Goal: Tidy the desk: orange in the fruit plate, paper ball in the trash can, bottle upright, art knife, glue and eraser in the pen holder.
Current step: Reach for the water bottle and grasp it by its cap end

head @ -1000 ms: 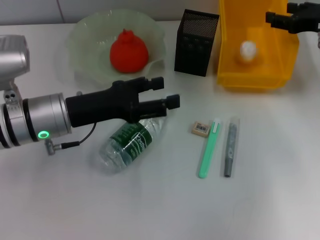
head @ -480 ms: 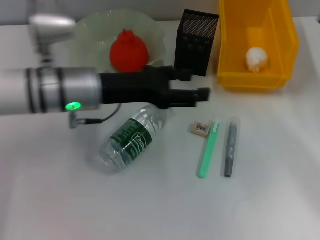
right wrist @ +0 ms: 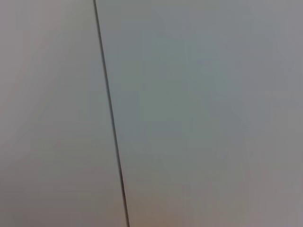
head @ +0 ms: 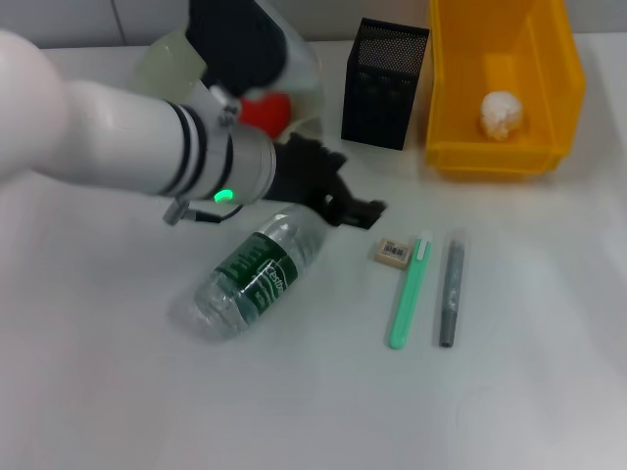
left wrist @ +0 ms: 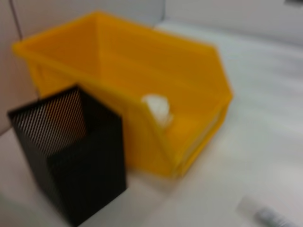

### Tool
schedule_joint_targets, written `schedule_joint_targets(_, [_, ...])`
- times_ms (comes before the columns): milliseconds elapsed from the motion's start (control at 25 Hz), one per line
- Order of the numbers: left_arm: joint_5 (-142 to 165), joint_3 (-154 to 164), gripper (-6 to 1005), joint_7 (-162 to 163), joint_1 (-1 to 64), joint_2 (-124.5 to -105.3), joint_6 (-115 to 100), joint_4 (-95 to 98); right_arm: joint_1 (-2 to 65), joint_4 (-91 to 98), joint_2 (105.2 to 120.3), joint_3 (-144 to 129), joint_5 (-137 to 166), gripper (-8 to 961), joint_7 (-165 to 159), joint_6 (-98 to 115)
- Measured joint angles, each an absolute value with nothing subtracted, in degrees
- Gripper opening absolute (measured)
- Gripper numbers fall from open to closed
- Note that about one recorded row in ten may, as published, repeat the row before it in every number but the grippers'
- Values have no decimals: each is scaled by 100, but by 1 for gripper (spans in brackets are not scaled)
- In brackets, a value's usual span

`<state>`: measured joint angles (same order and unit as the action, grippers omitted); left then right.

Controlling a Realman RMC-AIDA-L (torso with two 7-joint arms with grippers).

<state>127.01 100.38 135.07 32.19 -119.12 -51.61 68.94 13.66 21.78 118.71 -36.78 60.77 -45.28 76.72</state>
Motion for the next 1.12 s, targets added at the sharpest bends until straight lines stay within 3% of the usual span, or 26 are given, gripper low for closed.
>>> schedule_joint_targets(640, [15414,11960,719,16368,3140,-11918,-3651,7064,1353,1993,11833,-3669,6023,686,-4509,7674])
schedule_joint_targets(1120, [15698,12106,672,16480,3247,-11918,-3428,6695,1353,1887,11839,-3695,6015,686,-4511,7682])
